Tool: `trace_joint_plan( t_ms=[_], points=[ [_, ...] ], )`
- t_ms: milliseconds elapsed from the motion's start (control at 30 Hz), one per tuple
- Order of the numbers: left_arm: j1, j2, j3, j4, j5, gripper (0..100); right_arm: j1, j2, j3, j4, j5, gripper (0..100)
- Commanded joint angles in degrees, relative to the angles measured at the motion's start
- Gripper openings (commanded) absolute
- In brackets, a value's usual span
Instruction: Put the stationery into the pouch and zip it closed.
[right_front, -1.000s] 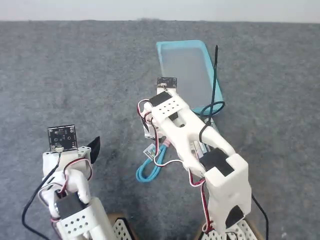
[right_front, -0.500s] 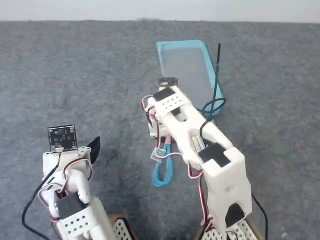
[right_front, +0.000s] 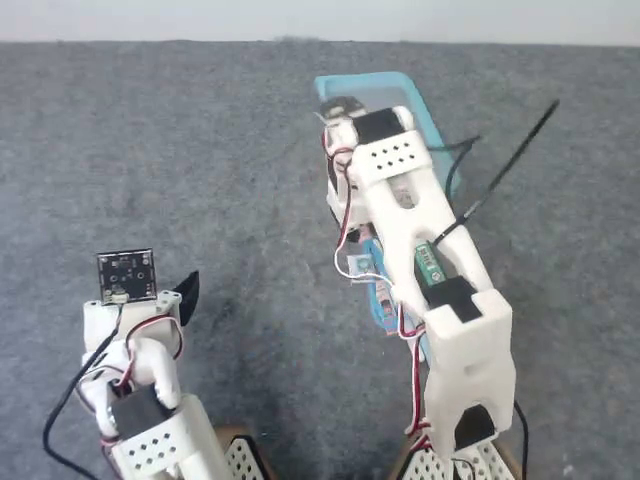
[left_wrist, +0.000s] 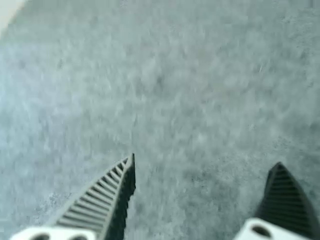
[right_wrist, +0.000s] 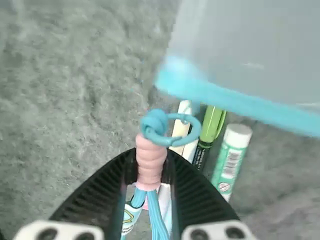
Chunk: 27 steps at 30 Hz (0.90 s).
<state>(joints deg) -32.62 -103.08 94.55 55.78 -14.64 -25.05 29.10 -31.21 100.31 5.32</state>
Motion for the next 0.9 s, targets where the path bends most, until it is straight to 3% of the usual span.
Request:
trace_joint_plan(
  t_ms=[0, 100, 200, 467, 700, 867],
  points=[
    [2.81, -0.35, -10.95, 4.84, -1.23, 39, -2.95, -10.86, -4.75, 2.51, 4.48, 0.7],
    [5.89, 5.10, -17.45, 9.23, -2.20, 39, -6.20, -19.30, -4.57, 2.59, 4.75, 0.7],
    [9.41, 15.65, -24.48, 11.96, -2.29, 39, -10.59, -26.77, -1.41, 2.68, 10.29, 0.6],
    [21.89, 41.49, -48.40, 21.01, -3.52, 39, -13.32, -45.23, 24.18, -0.66, 18.46, 0.7],
    [27.60, 34.55, -45.67, 17.85, -0.70, 39, -13.32, -75.30, 59.08, -24.31, 16.00, 0.6],
    [30.33, 23.12, -41.19, 17.76, 1.41, 39, -13.32, -80.31, 68.48, -31.08, 13.89, 0.6]
  ],
)
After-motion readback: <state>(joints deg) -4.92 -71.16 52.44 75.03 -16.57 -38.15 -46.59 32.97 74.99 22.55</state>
